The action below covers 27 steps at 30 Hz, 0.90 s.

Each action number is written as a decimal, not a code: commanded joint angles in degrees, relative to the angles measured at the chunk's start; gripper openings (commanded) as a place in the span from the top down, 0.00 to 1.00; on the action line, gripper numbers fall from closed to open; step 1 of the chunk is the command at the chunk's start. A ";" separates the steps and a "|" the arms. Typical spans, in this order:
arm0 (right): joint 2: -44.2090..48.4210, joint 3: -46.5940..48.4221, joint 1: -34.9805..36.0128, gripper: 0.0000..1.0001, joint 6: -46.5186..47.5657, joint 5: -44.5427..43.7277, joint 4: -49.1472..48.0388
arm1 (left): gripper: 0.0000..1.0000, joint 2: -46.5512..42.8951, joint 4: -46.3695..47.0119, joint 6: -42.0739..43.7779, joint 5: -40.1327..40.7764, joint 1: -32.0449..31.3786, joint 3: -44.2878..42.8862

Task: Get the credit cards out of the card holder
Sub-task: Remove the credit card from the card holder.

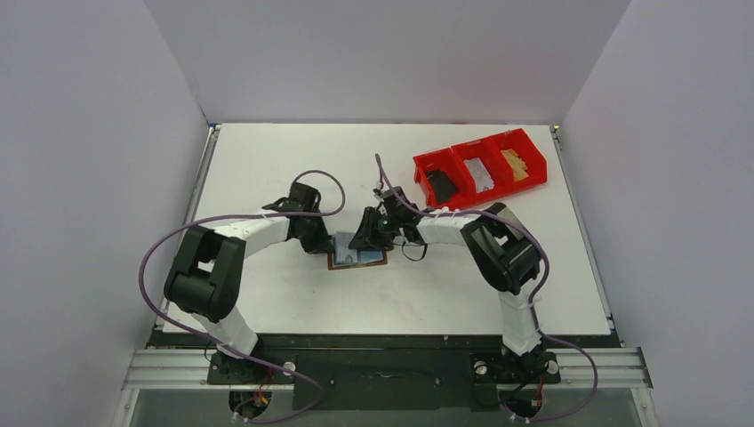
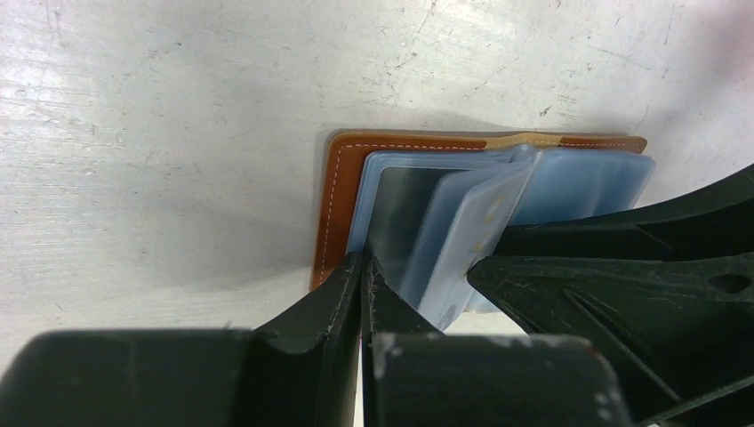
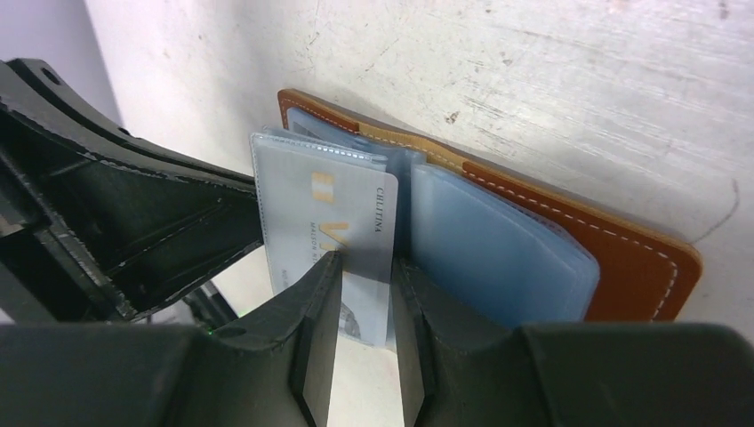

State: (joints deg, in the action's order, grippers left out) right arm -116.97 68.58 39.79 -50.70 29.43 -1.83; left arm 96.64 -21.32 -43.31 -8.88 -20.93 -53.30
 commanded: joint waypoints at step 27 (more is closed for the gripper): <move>-0.39 -13.07 -2.23 0.88 -20.09 6.22 -36.17 | 1.00 3.20 -2.23 0.46 3.21 -0.96 0.29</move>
State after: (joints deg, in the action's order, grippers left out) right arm -116.99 55.42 37.15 -68.69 34.89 -30.57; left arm 97.12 -21.26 -43.31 -8.51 -21.23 -53.74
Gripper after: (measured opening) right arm 0.166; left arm 0.003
